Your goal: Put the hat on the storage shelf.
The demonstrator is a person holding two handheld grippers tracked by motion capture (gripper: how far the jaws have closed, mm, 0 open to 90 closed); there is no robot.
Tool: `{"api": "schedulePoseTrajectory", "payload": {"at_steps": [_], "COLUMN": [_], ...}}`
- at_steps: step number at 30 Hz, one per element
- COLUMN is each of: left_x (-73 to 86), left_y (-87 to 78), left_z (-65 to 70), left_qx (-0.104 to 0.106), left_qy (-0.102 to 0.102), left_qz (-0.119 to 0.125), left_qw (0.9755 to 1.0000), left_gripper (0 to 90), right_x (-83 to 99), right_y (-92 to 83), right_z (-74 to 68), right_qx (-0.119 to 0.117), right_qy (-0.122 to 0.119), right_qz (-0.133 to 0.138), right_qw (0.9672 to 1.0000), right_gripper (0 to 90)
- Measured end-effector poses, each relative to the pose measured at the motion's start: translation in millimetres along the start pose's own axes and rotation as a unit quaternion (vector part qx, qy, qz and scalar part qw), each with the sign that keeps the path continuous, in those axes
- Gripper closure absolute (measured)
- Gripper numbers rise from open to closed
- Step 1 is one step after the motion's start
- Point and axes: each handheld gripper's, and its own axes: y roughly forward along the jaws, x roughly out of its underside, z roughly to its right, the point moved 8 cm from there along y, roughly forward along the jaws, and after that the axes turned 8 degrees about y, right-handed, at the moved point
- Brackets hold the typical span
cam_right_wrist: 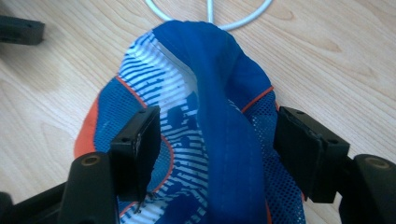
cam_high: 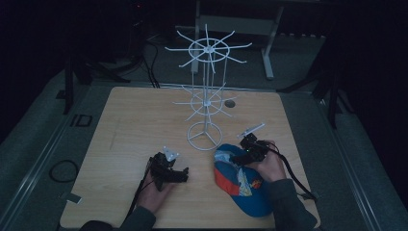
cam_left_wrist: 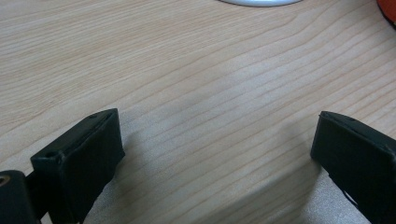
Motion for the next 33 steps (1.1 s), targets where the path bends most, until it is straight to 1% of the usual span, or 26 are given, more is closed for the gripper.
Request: {"api": "schedulePoseTrajectory", "payload": {"at_steps": [4,7,10,12,14,15,16,17,18,19,20,21,22,23,25,29,33], "left_x": [-0.2,0.0,0.1,0.2,0.2,0.2,0.2,0.2,0.2,0.2,0.2,0.2,0.2,0.2,0.2,0.2,0.2], "left_y": [0.1,0.0,-0.1,-0.2,-0.1,-0.1,-0.2,-0.1,-0.1,-0.1,-0.1,-0.2,-0.2,-0.2,-0.2,-0.2,-0.2], "left_z": [0.1,0.0,0.0,0.1,0.1,0.1,0.1,0.1,0.1,0.1,0.1,0.1,0.1,0.0,-0.2,-0.1,-0.1], "left_qx": [0.0,0.0,0.0,0.001,0.001,0.001,0.001,0.001,0.001,0.001,0.001,0.001,0.001,0.001,0.0,0.0,0.0], "left_qy": [-0.001,0.0,0.0,0.0,0.0,0.0,0.0,0.0,0.0,0.0,0.0,0.001,0.0,0.001,0.002,0.001,0.002], "left_qz": [0.001,0.0,-0.001,-0.001,-0.001,-0.001,-0.001,-0.001,-0.001,-0.001,-0.001,-0.001,-0.001,-0.001,-0.001,-0.001,-0.001], "left_qw": [1.0,1.0,1.0,1.0,1.0,1.0,1.0,1.0,1.0,1.0,1.0,1.0,1.0,1.0,1.0,1.0,1.0], "left_gripper": [2.6,2.6,2.6,2.6,2.6,2.7,2.6,2.6,2.6,2.6,2.6,2.6,2.6,2.6,2.6,2.6,2.6], "right_x": [0.3,0.8,1.8,1.7,1.9,2.5,3.2,4.2,5.2,6.1,6.1,6.4,5.9,5.5,5.7,4.3,4.0], "right_y": [5.2,8.9,12.9,14.8,16.6,17.8,19.0,20.2,21.4,22.1,22.1,22.6,21.7,20.7,17.4,8.6,-2.0], "right_z": [2.1,1.0,1.1,1.8,2.0,1.2,1.2,1.3,1.1,0.8,0.8,0.6,-0.2,-1.5,-4.2,-7.5,-10.9], "right_qx": [0.0,-0.004,-0.002,-0.002,-0.003,-0.007,-0.006,-0.003,-0.002,-0.001,-0.001,-0.002,-0.007,-0.012,-0.015,-0.019,-0.031], "right_qy": [0.003,0.003,-0.001,0.0,0.003,0.001,-0.001,-0.003,-0.005,-0.005,-0.005,-0.006,-0.007,-0.007,-0.014,-0.028,-0.026], "right_qz": [-0.009,-0.014,-0.021,-0.024,-0.028,-0.033,-0.036,-0.041,-0.045,-0.048,-0.048,-0.048,-0.042,-0.038,-0.034,-0.015,0.001], "right_qw": [1.0,0.9999,0.9998,0.9997,0.9996,0.9994,0.9993,0.9991,0.999,0.9988,0.9988,0.9988,0.9991,0.9992,0.9992,0.9993,0.9992], "right_gripper": [32.1,33.0,33.8,33.8,35.5,36.7,38.5,42.3,47.1,54.3,54.3,62.9,77.0,81.0,84.8,86.7,86.9]}}
